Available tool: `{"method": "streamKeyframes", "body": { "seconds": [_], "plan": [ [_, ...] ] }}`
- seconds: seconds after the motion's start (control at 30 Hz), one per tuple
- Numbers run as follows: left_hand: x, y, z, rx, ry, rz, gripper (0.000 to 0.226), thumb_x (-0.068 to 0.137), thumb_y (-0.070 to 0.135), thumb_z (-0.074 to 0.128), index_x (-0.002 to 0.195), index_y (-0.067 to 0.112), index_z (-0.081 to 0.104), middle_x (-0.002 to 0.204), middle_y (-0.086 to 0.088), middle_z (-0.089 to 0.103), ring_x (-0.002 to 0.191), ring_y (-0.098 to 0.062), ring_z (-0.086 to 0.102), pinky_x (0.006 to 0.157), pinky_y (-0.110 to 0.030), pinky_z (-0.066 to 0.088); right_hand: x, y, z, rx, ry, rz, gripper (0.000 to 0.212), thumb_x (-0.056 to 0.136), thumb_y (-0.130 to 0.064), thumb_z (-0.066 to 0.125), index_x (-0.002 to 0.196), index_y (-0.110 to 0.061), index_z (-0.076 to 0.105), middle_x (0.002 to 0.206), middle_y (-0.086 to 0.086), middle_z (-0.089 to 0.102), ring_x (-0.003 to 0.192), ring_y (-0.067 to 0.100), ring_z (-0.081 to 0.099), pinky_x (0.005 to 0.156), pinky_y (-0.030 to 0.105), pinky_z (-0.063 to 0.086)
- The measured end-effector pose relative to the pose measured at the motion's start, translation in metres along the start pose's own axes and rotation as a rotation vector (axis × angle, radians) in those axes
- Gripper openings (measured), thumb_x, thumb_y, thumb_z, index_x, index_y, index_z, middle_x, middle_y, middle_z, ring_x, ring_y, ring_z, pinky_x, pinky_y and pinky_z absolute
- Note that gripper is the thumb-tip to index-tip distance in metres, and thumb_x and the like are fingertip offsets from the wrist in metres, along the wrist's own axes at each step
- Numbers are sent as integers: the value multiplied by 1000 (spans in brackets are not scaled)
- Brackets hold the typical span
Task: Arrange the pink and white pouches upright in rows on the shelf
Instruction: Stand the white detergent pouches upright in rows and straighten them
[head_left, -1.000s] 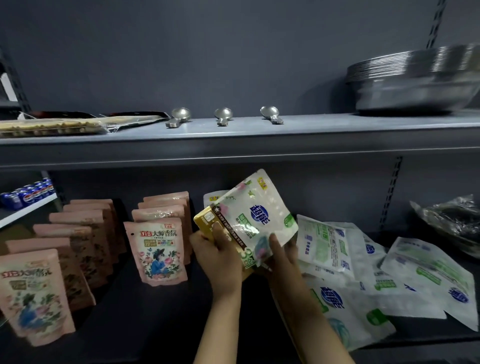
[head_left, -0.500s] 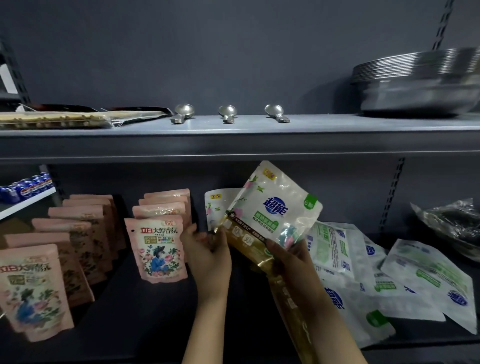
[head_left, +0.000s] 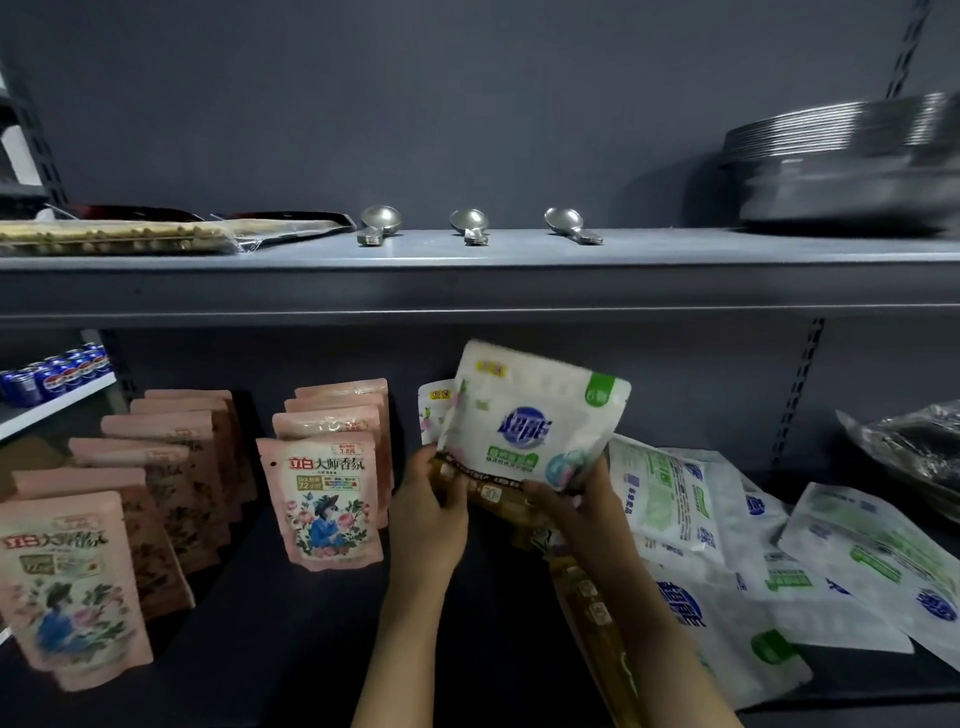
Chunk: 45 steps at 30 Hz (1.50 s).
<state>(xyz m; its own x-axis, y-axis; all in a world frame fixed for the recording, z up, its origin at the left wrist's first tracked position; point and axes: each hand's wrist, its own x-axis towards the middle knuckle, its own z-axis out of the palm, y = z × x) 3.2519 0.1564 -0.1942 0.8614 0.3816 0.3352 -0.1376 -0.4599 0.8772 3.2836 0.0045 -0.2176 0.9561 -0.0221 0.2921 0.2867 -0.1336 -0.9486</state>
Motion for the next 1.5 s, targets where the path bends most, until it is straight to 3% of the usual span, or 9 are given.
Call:
{"method": "streamKeyframes", "body": {
  "seconds": [0.13, 0.3, 0.47, 0.67, 0.87, 1.07, 1.2, 1.3, 1.5],
  "plan": [
    [2, -13, 10, 89, 68, -35, 28, 93, 15, 52, 120, 7, 54, 107, -2, 60, 101, -16, 55, 76, -16, 33, 18, 10, 11, -348, 66, 55, 58, 75, -36, 75, 119, -18, 43, 122, 1, 58, 111, 19, 56, 91, 41, 52],
    [8, -25, 21, 45, 98, -68, 31, 95, 13, 46, 126, 7, 47, 112, -6, 57, 96, -8, 46, 76, -15, 31, 28, 15, 27, -298, 29, 174, 55, 78, -24, 74, 117, -12, 38, 127, 9, 57, 116, 25, 56, 90, 35, 50],
    [14, -43, 35, -130, 150, -250, 45, 92, 9, 49, 134, 10, 31, 123, -14, 56, 110, -29, 57, 86, -32, 46, 36, 18, 37, -296, -19, 189, 58, 80, -25, 73, 125, -10, 39, 123, 8, 59, 110, 22, 59, 83, 29, 50],
    [14, -58, 45, -179, 78, -261, 59, 89, -2, 48, 143, 14, 29, 138, -9, 48, 126, -25, 46, 97, -29, 37, 39, 25, 39, -347, -34, 224, 54, 83, -27, 70, 126, -11, 41, 123, 9, 59, 110, 23, 59, 86, 31, 50],
    [21, -60, 39, -178, -81, -231, 69, 92, 5, 49, 148, 26, 16, 145, -1, 41, 131, -19, 41, 101, -27, 33, 41, 28, 38, -352, -54, 238, 55, 86, -28, 66, 130, -13, 37, 123, 9, 58, 89, 12, 54, 47, 9, 39],
    [29, -66, 30, -174, -180, -228, 66, 94, 14, 49, 148, 31, 14, 148, 0, 38, 135, -18, 36, 106, -29, 28, 40, 31, 38, -377, -33, 228, 48, 88, -22, 64, 127, -10, 39, 120, 9, 58, 82, 11, 50, 36, 10, 39],
    [30, -65, 28, -195, -212, -222, 64, 95, 14, 48, 147, 33, 16, 147, 3, 38, 134, -17, 36, 99, -24, 27, 39, 33, 38, -377, -17, 237, 46, 87, -22, 64, 126, -11, 40, 119, 11, 59, 87, 16, 56, 51, 11, 44],
    [33, -67, 27, -191, -249, -233, 62, 95, 14, 48, 146, 34, 19, 145, 3, 40, 133, -16, 37, 99, -25, 28, 38, 31, 38, -350, -31, 270, 46, 88, -23, 62, 127, -12, 40, 119, 10, 58, 83, 13, 54, 46, 11, 41],
    [33, -66, 28, -194, -276, -259, 50, 94, 16, 49, 140, 28, 32, 139, 4, 45, 123, -12, 42, 99, -25, 30, 37, 19, 32, -296, 14, 203, 50, 92, -46, 50, 128, -12, 42, 118, 6, 62, 92, 16, 60, 67, 24, 48]
  ]
}}
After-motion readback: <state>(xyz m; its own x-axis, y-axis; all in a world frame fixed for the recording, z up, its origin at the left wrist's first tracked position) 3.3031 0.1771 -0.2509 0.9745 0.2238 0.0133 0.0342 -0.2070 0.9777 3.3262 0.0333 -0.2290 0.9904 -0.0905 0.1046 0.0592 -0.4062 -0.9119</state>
